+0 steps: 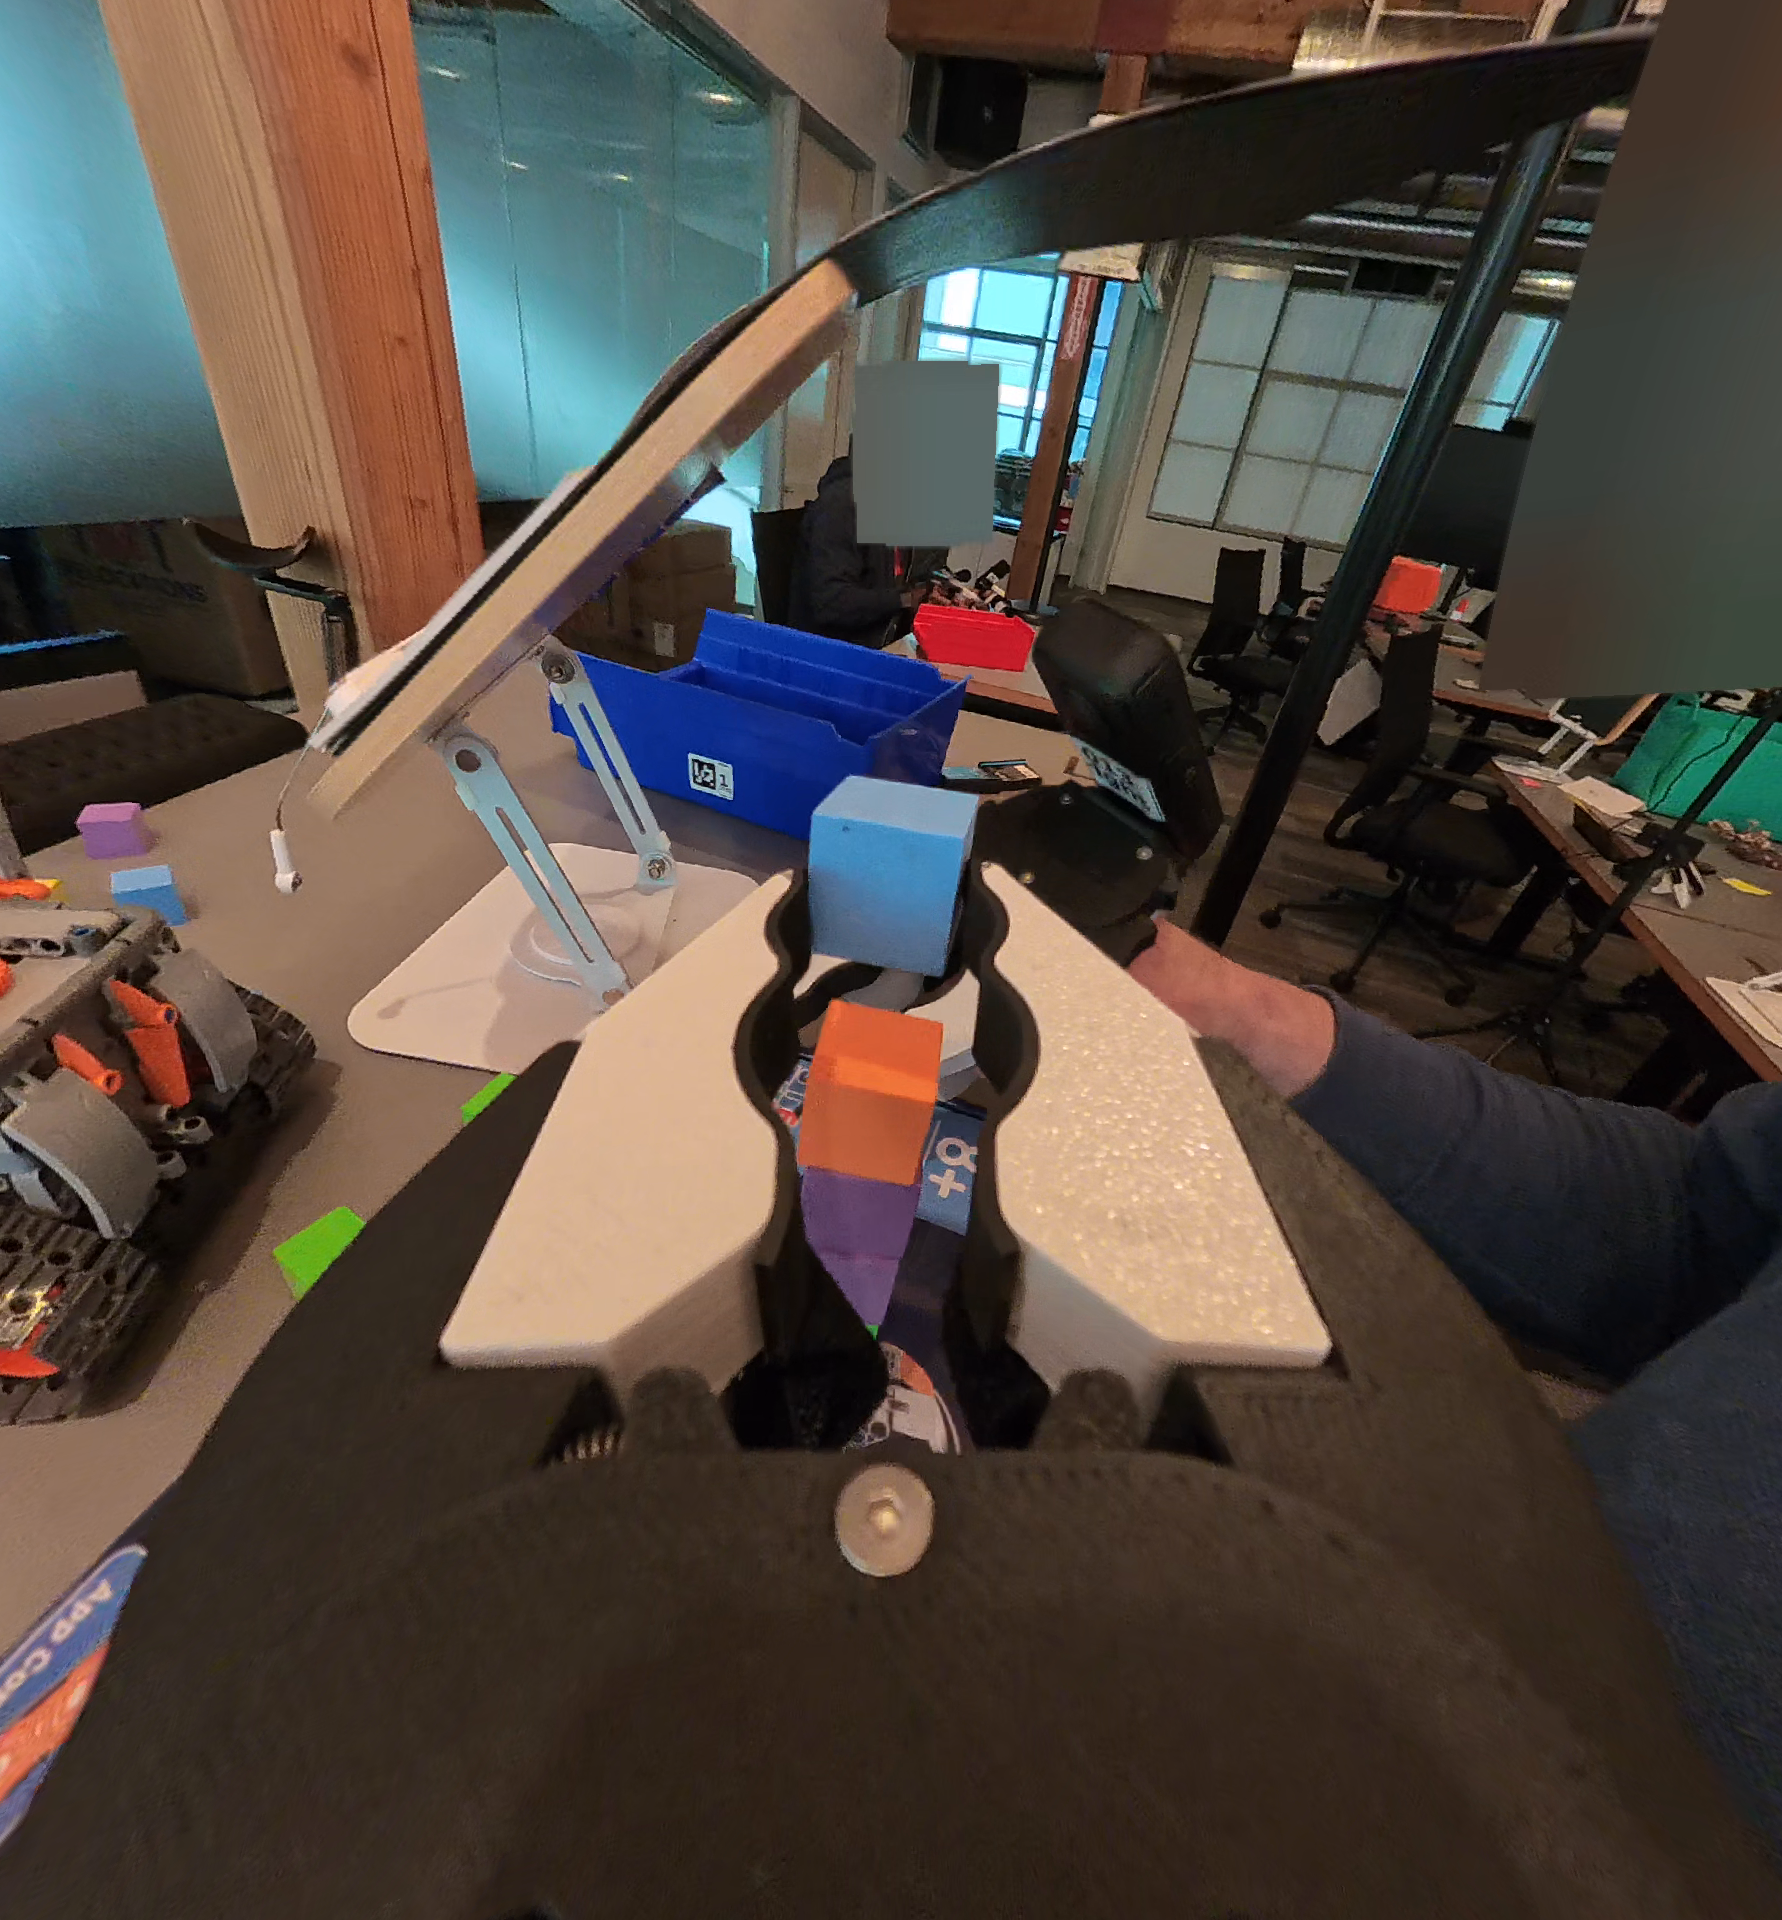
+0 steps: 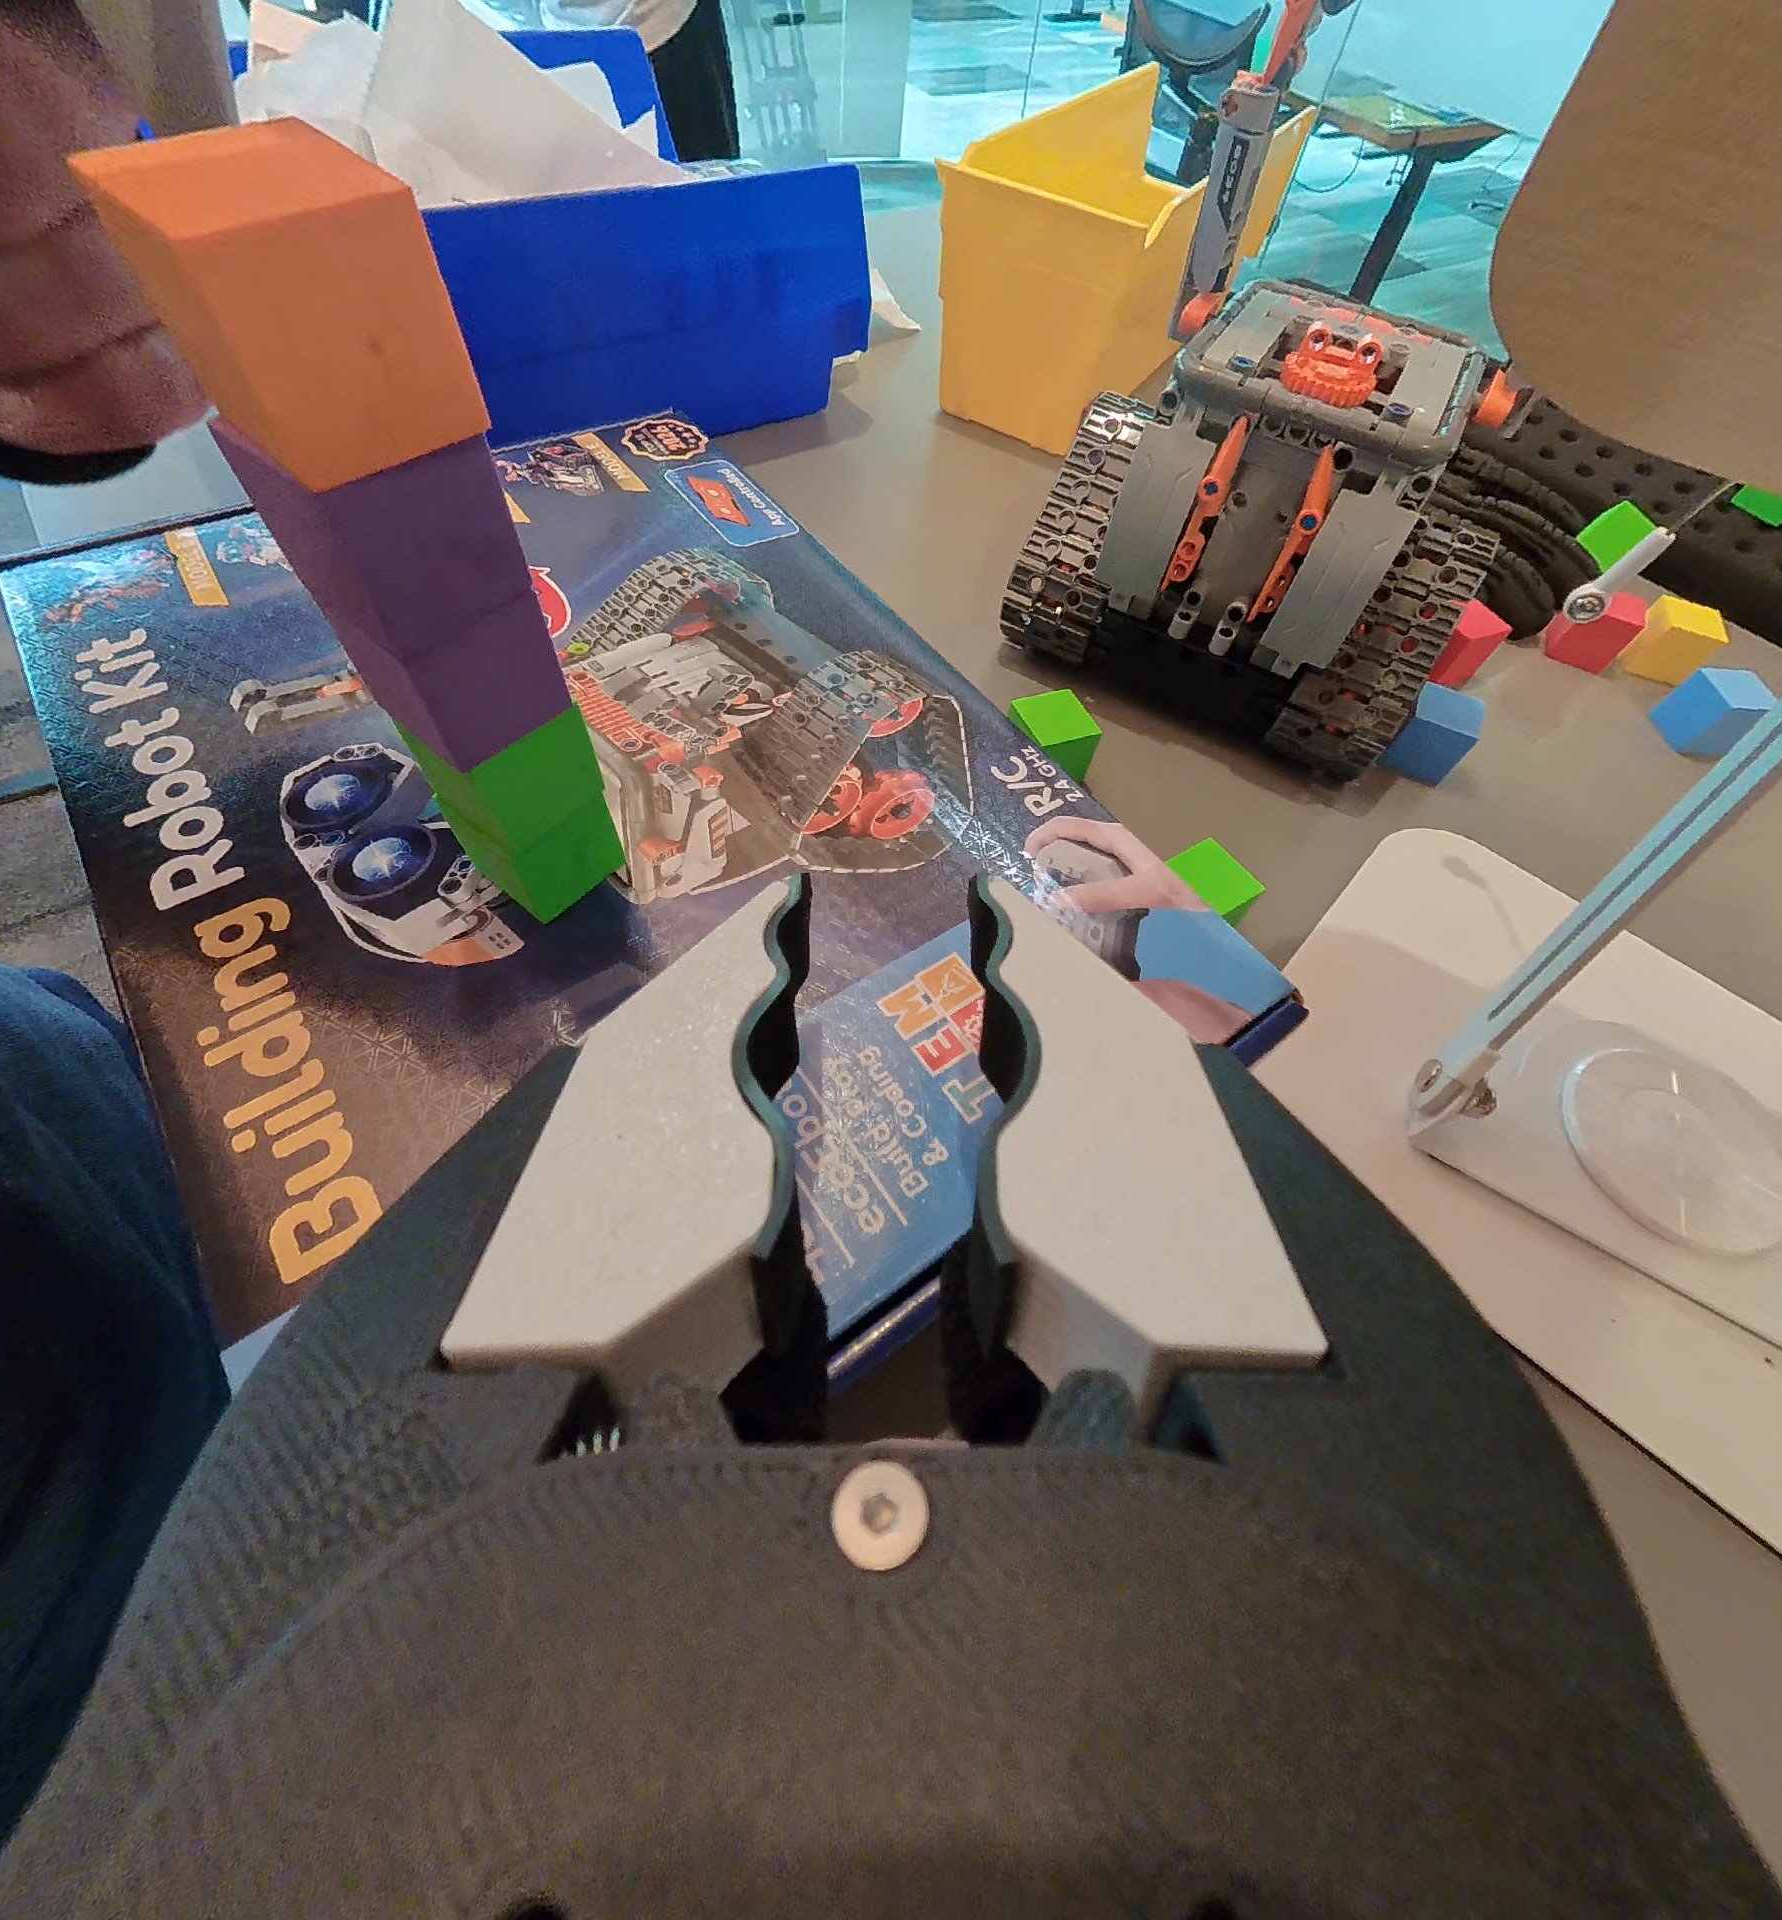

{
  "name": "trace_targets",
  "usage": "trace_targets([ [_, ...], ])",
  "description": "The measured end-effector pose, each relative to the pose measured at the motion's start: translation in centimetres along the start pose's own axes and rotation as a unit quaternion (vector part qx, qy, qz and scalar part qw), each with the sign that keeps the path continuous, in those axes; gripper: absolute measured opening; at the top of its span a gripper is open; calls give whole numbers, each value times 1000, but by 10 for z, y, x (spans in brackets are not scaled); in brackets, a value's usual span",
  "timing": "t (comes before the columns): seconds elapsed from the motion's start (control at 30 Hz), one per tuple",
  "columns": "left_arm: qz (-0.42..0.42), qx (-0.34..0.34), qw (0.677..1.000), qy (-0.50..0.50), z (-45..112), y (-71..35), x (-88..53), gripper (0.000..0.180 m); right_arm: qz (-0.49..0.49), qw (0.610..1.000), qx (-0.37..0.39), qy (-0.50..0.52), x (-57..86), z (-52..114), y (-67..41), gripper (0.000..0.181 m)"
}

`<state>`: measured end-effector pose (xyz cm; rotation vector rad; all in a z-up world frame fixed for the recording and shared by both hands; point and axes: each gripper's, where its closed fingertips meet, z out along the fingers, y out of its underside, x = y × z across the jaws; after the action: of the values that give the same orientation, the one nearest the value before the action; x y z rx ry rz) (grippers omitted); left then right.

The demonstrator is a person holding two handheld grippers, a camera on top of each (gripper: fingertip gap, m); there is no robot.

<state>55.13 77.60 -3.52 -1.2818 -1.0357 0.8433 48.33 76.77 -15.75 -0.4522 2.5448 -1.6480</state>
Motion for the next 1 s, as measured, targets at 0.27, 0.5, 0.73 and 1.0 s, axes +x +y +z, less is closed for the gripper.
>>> trace_targets([
  [0.27, -4, -3, 1000, -20, -1, 20, -4, 27, 4, 1000, 1, -6, -2, 3, 1, 29],
  [0.5, -8, 2, 1000, -25, 0, 25, -3, 27, 5, 1000, 2, -7, -2, 3, 2, 29],
  [0.73, -9, 1, 1000, -20, 1, 26, -2, 28, 7, 1000, 4, -7, -1, 2, 3, 29],
  [1.0, -2, -6, 1000, -20, -2, 26, -1, 33, 7, 1000, 5, -8, -1, 1, 2, 29],
])
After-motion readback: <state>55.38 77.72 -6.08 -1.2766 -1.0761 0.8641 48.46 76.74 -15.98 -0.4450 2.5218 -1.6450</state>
